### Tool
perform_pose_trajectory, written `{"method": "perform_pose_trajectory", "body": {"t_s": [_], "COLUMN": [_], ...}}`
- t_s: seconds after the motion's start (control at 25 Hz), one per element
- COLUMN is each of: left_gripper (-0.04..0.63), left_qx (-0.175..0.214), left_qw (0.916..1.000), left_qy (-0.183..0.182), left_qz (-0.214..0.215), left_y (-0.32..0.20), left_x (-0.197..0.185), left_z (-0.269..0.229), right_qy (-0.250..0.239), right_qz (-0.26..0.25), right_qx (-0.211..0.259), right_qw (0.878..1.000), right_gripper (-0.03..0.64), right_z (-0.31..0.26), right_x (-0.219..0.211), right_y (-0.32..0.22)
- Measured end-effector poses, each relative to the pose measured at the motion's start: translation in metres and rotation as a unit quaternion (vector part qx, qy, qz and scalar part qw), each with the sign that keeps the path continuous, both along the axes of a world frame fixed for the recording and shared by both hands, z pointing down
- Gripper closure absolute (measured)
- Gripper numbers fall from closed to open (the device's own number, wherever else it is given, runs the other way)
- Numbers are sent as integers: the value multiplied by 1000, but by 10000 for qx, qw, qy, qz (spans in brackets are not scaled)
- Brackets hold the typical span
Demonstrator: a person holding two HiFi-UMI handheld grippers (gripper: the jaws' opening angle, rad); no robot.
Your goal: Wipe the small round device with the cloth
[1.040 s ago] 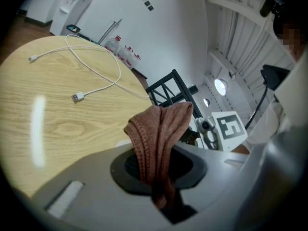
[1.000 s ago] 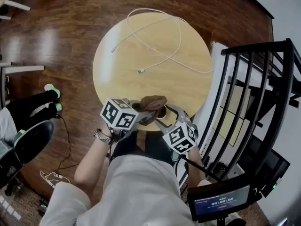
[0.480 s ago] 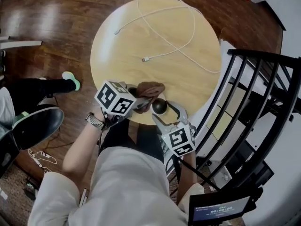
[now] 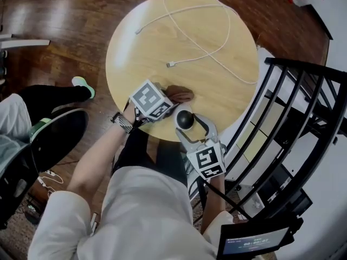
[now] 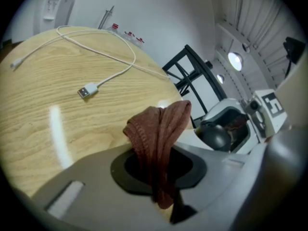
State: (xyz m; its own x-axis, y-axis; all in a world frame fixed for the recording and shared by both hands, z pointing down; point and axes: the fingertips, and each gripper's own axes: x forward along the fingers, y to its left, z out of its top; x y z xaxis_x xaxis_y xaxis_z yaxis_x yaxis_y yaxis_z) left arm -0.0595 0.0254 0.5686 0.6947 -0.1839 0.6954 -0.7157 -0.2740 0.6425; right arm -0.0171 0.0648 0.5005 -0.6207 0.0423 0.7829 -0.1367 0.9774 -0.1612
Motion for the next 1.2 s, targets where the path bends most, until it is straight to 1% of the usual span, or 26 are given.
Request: {"method": "perform_pose_trajectory", "body": {"t_s": [0.12, 0.16, 0.2, 0.24, 0.32, 0.36, 0.4, 0.44, 0.48, 0.52, 0.64, 0.68, 0.76, 0.84, 0.88, 0.96, 1.04, 1.12, 1.2], "left_gripper": [522, 522, 520, 522, 522, 522, 522, 522, 522, 522, 522, 522, 522, 522, 522, 520, 520, 520, 520], "left_qx": [104, 185, 280, 377, 570, 675, 777, 854, 889, 878, 630, 516, 278, 42, -60, -170, -176, -170, -166], "left_qw": [9986, 9981, 9980, 9983, 9978, 9959, 9926, 9878, 9812, 9729, 9419, 9318, 9137, 8987, 8929, 8842, 8809, 8828, 8883], "left_qy": [-398, -469, -459, -333, 184, 421, 578, 665, 711, 739, 772, 762, 734, 597, 500, 382, 325, 321, 333], "left_qz": [324, 361, 340, 281, 272, 438, 733, 1122, 1558, 2006, 3206, 3510, 3988, 4344, 4474, 4652, 4718, 4683, 4579], "left_y": [-3, -6, -11, -17, -29, -34, -37, -39, -38, -35, -14, -6, 7, 15, 16, 11, 2, -4, -6], "left_x": [-1, -2, -5, -7, -7, -5, 0, 6, 12, 19, 32, 36, 43, 51, 55, 62, 66, 65, 63], "left_z": [6, 3, -3, -15, -51, -72, -91, -108, -120, -129, -134, -131, -122, -108, -101, -92, -90, -90, -89], "right_qy": [32, 55, 91, 131, 183, 174, 136, 81, 11, -67, -117, -74, -51, -71, -71, -79, -115, -142, -150], "right_qz": [55, 91, 150, 228, 389, 472, 583, 732, 908, 1094, 1560, 1649, 1753, 1817, 1845, 1907, 1965, 1986, 1959], "right_qx": [60, 61, 28, -28, -93, -95, -122, -197, -311, -451, -910, -1015, -1111, -1147, -1170, -1237, -1308, -1336, -1348], "right_qw": [10000, 9999, 9998, 9996, 9990, 9987, 9981, 9971, 9954, 9929, 9835, 9811, 9782, 9766, 9758, 9738, 9717, 9708, 9712], "right_gripper": [330, 330, 329, 330, 330, 330, 330, 330, 330, 330, 330, 330, 330, 330, 330, 328, 328, 328, 327], "right_z": [0, 0, 1, 2, 4, 4, 3, 3, 2, 2, 7, 9, 10, 10, 10, 12, 14, 13, 13], "right_x": [-1, -1, 1, 2, 5, 7, 9, 12, 15, 17, 15, 13, 10, 10, 12, 17, 20, 20, 19], "right_y": [-3, -4, -4, -4, -4, -5, -7, -8, -10, -11, -7, -4, -1, -1, -3, -9, -16, -19, -17]}}
